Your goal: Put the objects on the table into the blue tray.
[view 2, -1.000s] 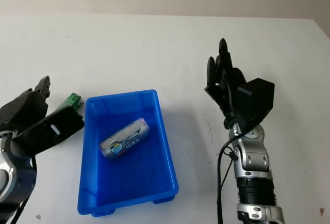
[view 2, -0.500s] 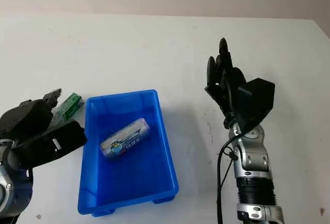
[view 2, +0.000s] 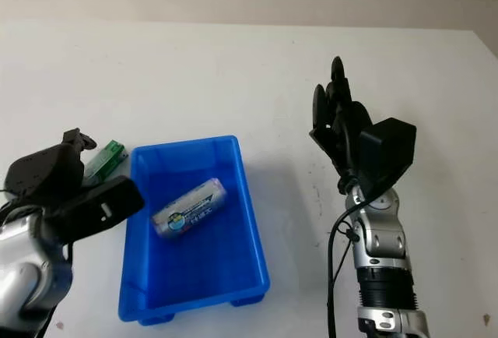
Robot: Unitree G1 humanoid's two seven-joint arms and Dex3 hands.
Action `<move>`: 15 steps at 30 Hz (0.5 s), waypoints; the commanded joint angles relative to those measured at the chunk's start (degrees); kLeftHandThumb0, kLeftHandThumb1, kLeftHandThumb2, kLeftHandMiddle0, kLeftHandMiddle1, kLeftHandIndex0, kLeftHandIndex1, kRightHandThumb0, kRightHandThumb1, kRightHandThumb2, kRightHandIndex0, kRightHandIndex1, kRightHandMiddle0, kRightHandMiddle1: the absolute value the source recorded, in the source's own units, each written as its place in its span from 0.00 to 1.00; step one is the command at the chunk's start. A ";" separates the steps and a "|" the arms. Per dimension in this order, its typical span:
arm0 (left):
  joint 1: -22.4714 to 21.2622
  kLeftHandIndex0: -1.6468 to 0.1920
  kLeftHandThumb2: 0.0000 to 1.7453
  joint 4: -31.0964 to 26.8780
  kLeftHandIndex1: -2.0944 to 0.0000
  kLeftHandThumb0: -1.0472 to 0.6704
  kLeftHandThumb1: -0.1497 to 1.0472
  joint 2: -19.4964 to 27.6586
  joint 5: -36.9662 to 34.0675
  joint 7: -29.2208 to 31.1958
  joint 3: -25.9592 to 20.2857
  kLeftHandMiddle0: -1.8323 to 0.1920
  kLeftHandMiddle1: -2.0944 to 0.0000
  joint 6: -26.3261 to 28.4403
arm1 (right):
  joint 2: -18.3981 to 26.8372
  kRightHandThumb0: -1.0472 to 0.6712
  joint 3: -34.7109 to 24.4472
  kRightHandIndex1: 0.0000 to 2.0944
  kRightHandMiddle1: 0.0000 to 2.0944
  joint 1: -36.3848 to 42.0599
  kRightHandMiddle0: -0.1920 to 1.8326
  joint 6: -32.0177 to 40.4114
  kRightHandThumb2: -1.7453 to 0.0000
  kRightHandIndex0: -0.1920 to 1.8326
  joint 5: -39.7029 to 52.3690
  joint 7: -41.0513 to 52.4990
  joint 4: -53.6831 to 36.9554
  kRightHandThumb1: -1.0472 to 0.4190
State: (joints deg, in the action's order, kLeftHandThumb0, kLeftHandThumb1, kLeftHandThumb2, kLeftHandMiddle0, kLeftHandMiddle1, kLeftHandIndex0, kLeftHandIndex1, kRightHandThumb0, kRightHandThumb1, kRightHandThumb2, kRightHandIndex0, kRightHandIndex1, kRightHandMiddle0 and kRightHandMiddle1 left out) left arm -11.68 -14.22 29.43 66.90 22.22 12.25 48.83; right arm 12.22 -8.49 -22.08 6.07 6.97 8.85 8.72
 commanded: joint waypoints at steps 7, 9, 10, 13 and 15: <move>-0.60 0.87 0.09 0.40 0.31 0.33 1.00 1.31 1.14 3.37 -0.93 0.57 0.00 -2.14 | 0.14 0.21 -0.78 0.00 0.00 -0.36 0.00 -0.52 0.58 0.00 1.17 0.36 -0.62 0.00; -0.83 0.86 0.11 0.25 0.27 0.34 1.00 2.85 1.70 4.73 -0.84 0.56 0.00 -3.97 | 0.22 0.20 -0.77 0.00 0.00 -0.35 0.00 -0.53 0.58 0.00 1.29 0.47 -0.73 0.00; -0.91 0.88 0.12 0.15 0.25 0.35 1.00 3.62 1.94 5.27 -0.79 0.57 0.00 -5.06 | 0.26 0.20 -0.78 0.00 0.00 -0.36 0.00 -0.58 0.58 0.00 1.30 0.48 -0.72 0.00; -0.95 0.92 0.14 -0.42 0.05 0.37 1.00 5.10 1.20 5.00 -1.47 0.56 0.00 -8.70 | 0.18 0.20 -0.90 0.00 0.00 -0.41 0.00 -0.70 0.58 0.00 1.43 0.49 -0.76 0.00; -1.62 0.84 0.17 0.10 0.01 0.36 1.00 7.88 2.59 5.75 -0.90 0.50 0.00 -12.29 | 0.15 0.20 -0.95 0.00 0.00 -0.37 0.00 -0.72 0.59 0.00 1.31 0.37 -0.87 0.00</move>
State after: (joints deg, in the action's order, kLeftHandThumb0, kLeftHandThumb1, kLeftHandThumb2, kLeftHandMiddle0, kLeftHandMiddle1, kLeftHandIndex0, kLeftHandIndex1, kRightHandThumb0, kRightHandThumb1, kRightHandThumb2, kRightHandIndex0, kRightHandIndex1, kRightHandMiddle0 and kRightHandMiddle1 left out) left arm -12.46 -13.89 35.01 68.42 27.56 11.35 37.87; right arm 12.22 -9.17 -22.09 6.05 8.03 9.24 8.72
